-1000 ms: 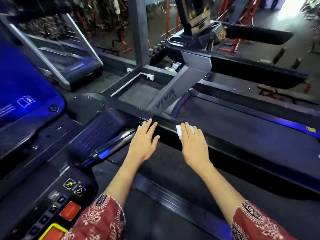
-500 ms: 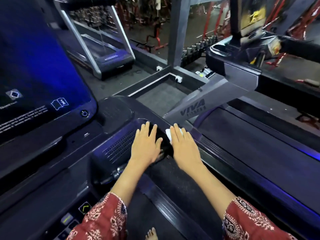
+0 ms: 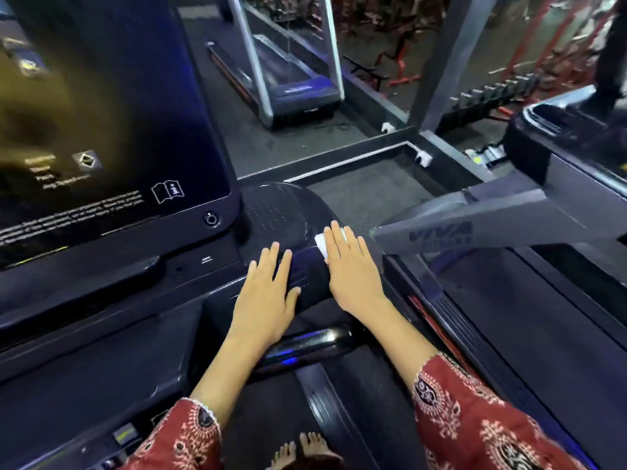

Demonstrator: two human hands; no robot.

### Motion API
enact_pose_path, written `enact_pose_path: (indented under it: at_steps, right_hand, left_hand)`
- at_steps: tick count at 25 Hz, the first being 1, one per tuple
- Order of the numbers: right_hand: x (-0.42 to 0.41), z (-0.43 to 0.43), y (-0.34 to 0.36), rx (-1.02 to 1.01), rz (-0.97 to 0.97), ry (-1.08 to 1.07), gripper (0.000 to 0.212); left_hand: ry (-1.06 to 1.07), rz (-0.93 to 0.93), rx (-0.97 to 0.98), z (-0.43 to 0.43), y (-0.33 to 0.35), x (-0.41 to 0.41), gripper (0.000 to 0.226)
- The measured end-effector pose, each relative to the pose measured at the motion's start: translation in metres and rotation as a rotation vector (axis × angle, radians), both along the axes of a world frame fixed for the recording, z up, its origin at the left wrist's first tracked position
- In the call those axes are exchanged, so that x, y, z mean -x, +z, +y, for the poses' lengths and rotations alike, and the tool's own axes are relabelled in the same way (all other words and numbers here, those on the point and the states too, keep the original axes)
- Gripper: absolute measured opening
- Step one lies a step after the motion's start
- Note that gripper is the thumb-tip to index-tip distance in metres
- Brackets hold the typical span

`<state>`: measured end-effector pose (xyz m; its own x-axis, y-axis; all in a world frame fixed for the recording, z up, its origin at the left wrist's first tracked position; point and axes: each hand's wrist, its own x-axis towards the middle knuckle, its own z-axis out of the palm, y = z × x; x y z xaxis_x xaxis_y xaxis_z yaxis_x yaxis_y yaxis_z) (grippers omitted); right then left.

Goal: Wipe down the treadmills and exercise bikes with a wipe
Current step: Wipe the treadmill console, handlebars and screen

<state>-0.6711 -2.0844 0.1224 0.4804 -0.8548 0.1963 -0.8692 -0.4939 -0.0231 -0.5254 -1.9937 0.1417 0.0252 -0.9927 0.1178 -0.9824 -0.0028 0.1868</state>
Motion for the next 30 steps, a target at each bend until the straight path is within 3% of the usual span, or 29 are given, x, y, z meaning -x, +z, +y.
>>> enact_pose_path:
  at_steps: [4, 7, 9, 12, 14, 16, 19, 24, 27, 30]
  right_hand:
    - [0.007, -0.025, 0.005, -0.034, 0.027, 0.365, 0.065]
    - [0.02, -0.022, 0.006, -0.055, -0.051, 0.323, 0.063]
    - [0.01, -0.018, 0.008, -0.165, -0.245, 0.267, 0.063]
    - [-0.012, -0.019, 0.016, -0.17, -0.37, 0.363, 0.045]
    - [-0.024, -0.028, 0.021, -0.164, -0.241, 0.439, 0.045]
    - [-0.039, -0.042, 0.029, -0.192, -0.051, 0.493, 0.068]
    - [-0.065, -0.078, 0.032, -0.283, 0.037, 0.576, 0.084]
    - [-0.064, -0.096, 0.029, -0.258, 0.031, 0.343, 0.068]
    - [-0.054, -0.073, 0.03, -0.29, 0.028, 0.377, 0.081]
    - [-0.081, -0.097, 0.035, -0.374, 0.014, 0.452, 0.058]
  left_hand:
    - [0.08, 0.022, 0.036, -0.001, -0.001, -0.005, 0.069]
    - [0.13, 0.021, 0.049, -0.003, -0.001, -0.007, 0.059]
    - [0.139, -0.006, 0.068, -0.005, 0.001, -0.005, 0.047]
    - [0.178, -0.023, 0.029, -0.011, 0.01, -0.003, 0.05]
    - [0.211, -0.041, -0.001, -0.016, 0.012, -0.004, 0.049]
    - [0.233, -0.053, -0.026, -0.022, 0.011, -0.005, 0.048]
    - [0.288, -0.021, -0.045, -0.031, 0.011, -0.002, 0.049]
    - [0.347, 0.063, -0.106, -0.047, 0.017, 0.004, 0.051]
    - [0.404, 0.098, -0.135, -0.063, 0.021, 0.002, 0.051]
    - [0.462, 0.181, -0.063, -0.084, 0.029, -0.005, 0.049]
